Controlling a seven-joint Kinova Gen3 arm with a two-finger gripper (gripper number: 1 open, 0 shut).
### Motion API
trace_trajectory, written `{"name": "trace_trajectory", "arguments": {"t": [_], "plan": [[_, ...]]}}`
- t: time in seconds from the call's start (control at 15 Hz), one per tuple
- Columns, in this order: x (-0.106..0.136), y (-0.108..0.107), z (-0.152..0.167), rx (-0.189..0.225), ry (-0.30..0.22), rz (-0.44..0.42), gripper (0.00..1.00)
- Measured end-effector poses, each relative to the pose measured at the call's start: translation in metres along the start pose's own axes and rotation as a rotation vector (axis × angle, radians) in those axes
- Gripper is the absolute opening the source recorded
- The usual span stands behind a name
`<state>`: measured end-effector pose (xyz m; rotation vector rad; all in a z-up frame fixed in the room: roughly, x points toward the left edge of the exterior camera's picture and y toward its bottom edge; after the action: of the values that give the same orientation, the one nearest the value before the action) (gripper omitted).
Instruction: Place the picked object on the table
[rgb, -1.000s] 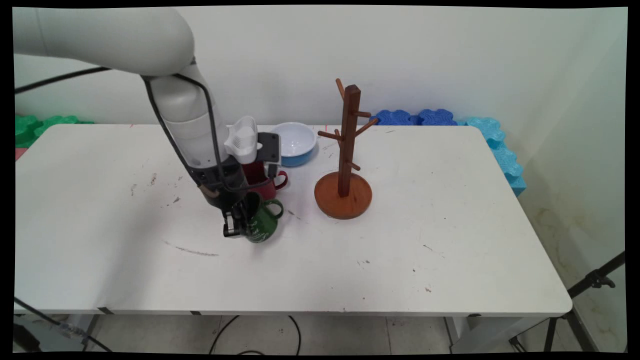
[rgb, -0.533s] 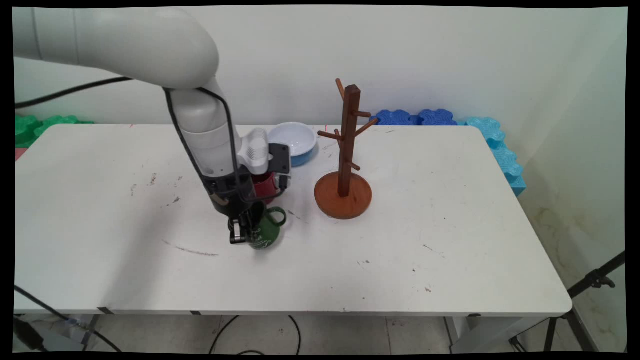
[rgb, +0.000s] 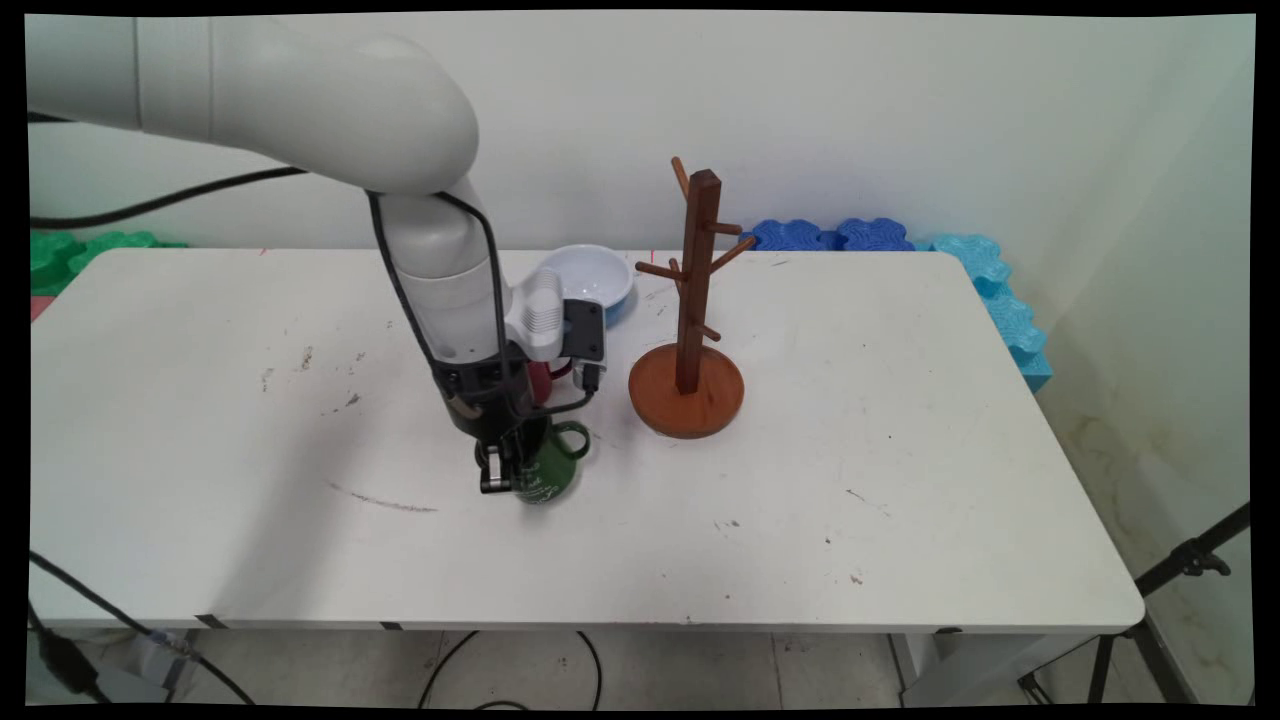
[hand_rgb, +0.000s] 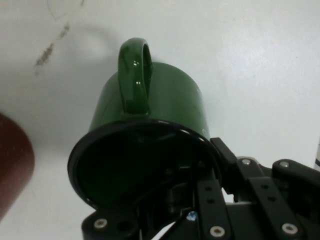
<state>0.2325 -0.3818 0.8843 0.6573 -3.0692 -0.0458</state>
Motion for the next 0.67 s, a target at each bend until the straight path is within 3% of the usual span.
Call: {"name": "trace_trajectory", "arguments": {"t": [0.67], "plan": [[0.0094,-0.0024,0.0111,0.013,-0.005,0.029,0.0]]}}
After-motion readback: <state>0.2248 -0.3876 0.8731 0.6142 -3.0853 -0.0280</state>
